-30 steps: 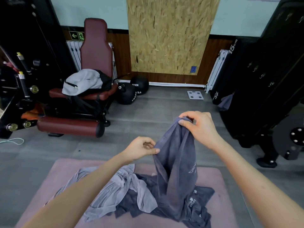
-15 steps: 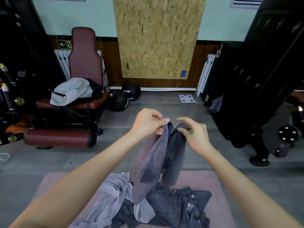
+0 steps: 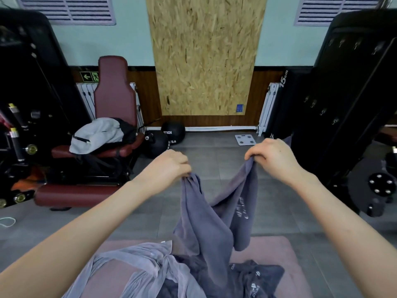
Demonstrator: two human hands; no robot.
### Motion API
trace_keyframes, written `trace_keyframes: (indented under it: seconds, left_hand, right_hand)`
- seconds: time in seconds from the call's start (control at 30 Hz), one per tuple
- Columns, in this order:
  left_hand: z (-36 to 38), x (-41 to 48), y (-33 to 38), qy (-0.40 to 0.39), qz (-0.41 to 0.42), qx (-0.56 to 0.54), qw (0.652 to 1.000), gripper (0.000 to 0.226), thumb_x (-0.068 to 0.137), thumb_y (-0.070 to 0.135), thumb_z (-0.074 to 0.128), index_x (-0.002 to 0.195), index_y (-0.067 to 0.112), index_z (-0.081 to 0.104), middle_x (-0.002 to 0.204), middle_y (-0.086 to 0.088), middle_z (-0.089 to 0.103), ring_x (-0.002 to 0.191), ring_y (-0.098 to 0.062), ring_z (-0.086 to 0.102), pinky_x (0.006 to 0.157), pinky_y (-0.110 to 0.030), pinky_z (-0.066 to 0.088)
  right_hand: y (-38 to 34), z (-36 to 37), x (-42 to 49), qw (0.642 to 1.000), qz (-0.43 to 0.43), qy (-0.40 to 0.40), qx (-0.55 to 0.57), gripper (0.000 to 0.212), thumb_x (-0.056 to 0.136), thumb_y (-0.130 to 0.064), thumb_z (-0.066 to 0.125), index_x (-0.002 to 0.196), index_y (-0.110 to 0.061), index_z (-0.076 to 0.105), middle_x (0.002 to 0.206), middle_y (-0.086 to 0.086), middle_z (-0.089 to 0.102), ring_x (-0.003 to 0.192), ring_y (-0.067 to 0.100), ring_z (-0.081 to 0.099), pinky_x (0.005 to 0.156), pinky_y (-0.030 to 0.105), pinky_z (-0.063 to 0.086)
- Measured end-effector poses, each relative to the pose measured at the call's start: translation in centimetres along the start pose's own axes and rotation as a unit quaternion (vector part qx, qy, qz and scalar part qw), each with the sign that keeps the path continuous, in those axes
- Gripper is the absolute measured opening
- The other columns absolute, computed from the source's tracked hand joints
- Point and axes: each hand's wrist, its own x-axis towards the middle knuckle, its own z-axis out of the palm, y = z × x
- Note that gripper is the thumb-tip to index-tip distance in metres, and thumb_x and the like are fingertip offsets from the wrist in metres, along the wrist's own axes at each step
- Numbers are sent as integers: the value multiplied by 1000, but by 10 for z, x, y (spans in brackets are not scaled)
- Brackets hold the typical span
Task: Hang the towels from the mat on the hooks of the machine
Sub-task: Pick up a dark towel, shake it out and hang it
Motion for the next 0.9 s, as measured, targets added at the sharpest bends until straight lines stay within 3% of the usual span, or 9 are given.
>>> trace_keyframes:
  seconds: [0.1,0.2,0.27,0.33,0.4,0.57,0.73,0.83,0.9]
  left_hand:
    - [-4,-2,7,90,74,-4,993,14,88,16,60,78,14,70,83,-6,64,83,-28,58,73,-39,46]
    - [-14,9,26,157,132,54,977,22,91,17,54,76,21,69,106,-6,68,106,-26,52,99,-40,36]
    - [-20,17,35,152,173,99,968,25,91,16,51,74,22,68,119,-4,65,118,-23,46,111,-40,22]
    - [-23,24,35,114,210,153,959,24,91,15,49,77,21,68,127,-1,61,127,-22,39,116,-42,13]
    - [-23,29,29,89,234,172,953,25,93,14,47,82,20,69,124,0,62,127,-21,40,117,-43,11]
    - [-25,38,23,103,257,108,955,29,99,8,43,86,10,69,96,-4,69,114,-21,53,115,-42,25]
    - [-26,44,25,125,259,26,957,26,95,7,47,86,10,71,95,-6,69,109,-22,54,112,-44,29]
    - [-14,42,25,135,219,-60,964,15,89,4,55,91,8,69,94,-9,64,97,-28,57,103,-49,40]
    - [-9,40,28,133,156,-107,973,11,88,5,58,95,12,63,91,-9,56,88,-28,52,89,-44,47]
  right_hand:
    - [-8,-9,9,978,64,-2,199,31,77,12,59,78,-15,74,81,-4,64,75,17,61,72,28,47]
    - [-34,-10,21,905,124,-44,405,32,81,17,55,80,-12,68,72,-2,66,58,11,61,59,21,52]
    - [-48,-6,29,865,142,-79,475,28,80,18,54,86,-8,60,68,2,66,54,11,62,54,20,51]
    - [-56,-2,36,853,145,-121,486,27,81,17,56,89,-9,55,61,-3,66,52,7,61,51,16,47]
    - [-59,3,40,848,150,-150,486,28,81,16,56,88,-11,56,56,-6,65,50,3,60,50,14,46]
    - [-58,16,36,763,174,-178,596,26,78,18,58,93,-3,58,66,3,67,57,18,62,59,27,53]
    - [-59,25,28,716,167,-230,638,23,71,8,67,86,-9,68,73,6,66,72,22,59,71,29,48]
    - [-54,29,22,631,179,-263,707,37,64,-14,79,99,-6,70,88,8,69,84,20,64,78,27,51]
    - [-53,29,19,581,192,-259,747,48,65,-13,79,110,-3,64,99,9,69,93,19,65,84,27,52]
